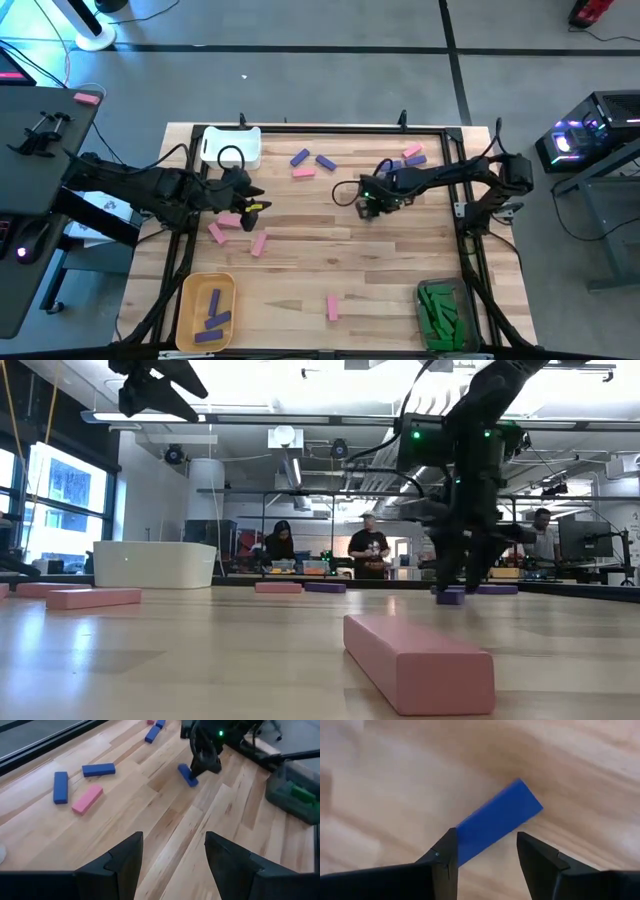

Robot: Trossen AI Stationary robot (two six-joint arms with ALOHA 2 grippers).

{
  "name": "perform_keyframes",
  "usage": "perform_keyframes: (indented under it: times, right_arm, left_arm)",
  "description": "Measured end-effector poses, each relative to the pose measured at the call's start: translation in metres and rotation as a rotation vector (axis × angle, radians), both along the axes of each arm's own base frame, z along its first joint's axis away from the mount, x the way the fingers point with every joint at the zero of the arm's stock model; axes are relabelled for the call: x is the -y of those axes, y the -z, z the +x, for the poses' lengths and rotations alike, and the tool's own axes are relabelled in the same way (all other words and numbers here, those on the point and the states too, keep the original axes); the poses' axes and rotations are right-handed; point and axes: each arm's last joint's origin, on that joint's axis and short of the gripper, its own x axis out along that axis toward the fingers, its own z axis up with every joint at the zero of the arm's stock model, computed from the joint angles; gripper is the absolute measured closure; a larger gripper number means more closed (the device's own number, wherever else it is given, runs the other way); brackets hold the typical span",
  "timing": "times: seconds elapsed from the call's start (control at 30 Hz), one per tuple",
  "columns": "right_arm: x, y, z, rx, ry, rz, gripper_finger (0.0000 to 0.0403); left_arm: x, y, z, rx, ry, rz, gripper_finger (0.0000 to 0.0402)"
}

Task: Sort blocks
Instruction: Put the blue wooden block into the yellow bin

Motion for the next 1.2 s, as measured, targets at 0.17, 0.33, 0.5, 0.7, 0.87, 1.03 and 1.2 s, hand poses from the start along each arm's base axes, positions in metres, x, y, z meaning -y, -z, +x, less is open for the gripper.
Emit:
perform_keyframes:
  times: [0.17,0.33,0.5,0.7,0.87,1.03,1.2]
  right_arm:
    - [-0.006,0.000,-0.005,-0.054,-0.235,0.039,0.0261]
    - [-0.006,-0.018,-0.002,-0.089,-0.274,0.034,0.0261]
    - [-0.011,-0.055,0.001,0.037,-0.035,-0.020,0.0261]
    - [-0.030,-0.051,-0.009,-0.022,0.260,-0.084,0.0261]
    - [-0.041,-0.034,-0.016,-0.020,0.473,-0.104,0.0261]
    - [-0.043,-0.020,-0.017,0.055,0.576,-0.109,0.0261]
    - [-0.043,-0.012,-0.014,0.064,0.576,-0.107,0.0261]
  left_arm:
    - [0.001,-0.005,0.004,0.062,0.010,0.000,0.0200]
    - [0.001,-0.009,0.007,0.109,0.028,0.016,0.0200]
    - [0.002,-0.011,0.008,0.123,0.028,0.014,0.0200]
    - [0.002,-0.011,0.008,0.122,0.029,0.014,0.0200]
    - [0.002,-0.010,0.008,0.115,0.059,0.010,0.0200]
    - [0.004,-0.010,0.008,0.110,0.095,-0.005,0.0200]
    - [0.004,-0.010,0.008,0.107,0.107,-0.002,0.0200]
